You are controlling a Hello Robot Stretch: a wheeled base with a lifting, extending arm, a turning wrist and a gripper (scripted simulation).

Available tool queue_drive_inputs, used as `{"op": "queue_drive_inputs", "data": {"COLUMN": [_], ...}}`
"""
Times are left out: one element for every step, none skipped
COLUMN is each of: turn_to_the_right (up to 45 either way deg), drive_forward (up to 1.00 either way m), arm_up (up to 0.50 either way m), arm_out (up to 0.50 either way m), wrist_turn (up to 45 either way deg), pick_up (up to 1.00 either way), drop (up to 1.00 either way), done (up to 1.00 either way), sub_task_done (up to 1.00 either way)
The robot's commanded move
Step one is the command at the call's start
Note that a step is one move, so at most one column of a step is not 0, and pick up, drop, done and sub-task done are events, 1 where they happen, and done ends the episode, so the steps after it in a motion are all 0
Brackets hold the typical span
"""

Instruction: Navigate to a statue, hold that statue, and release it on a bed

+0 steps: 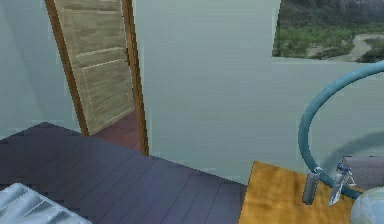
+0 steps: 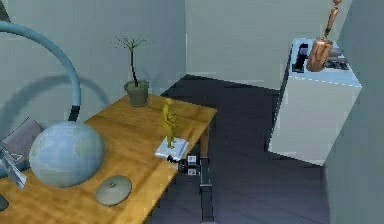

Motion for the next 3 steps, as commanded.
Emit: {"op": "queue_drive_inputs", "data": {"turn_to_the_right": [0.0, 0.0, 0.0], "drive_forward": [0.0, 0.0, 0.0], "arm_up": [0.1, 0.36, 0.0], "arm_out": [0.0, 0.0, 0.0], "wrist_turn": [0.0, 0.0, -45.0], "pick_up": [0.0, 0.0, 0.0], "drop": [0.0, 0.0, 0.0], "done": [0.0, 0.0, 0.0], "sub_task_done": [0.0, 0.0, 0.0]}}
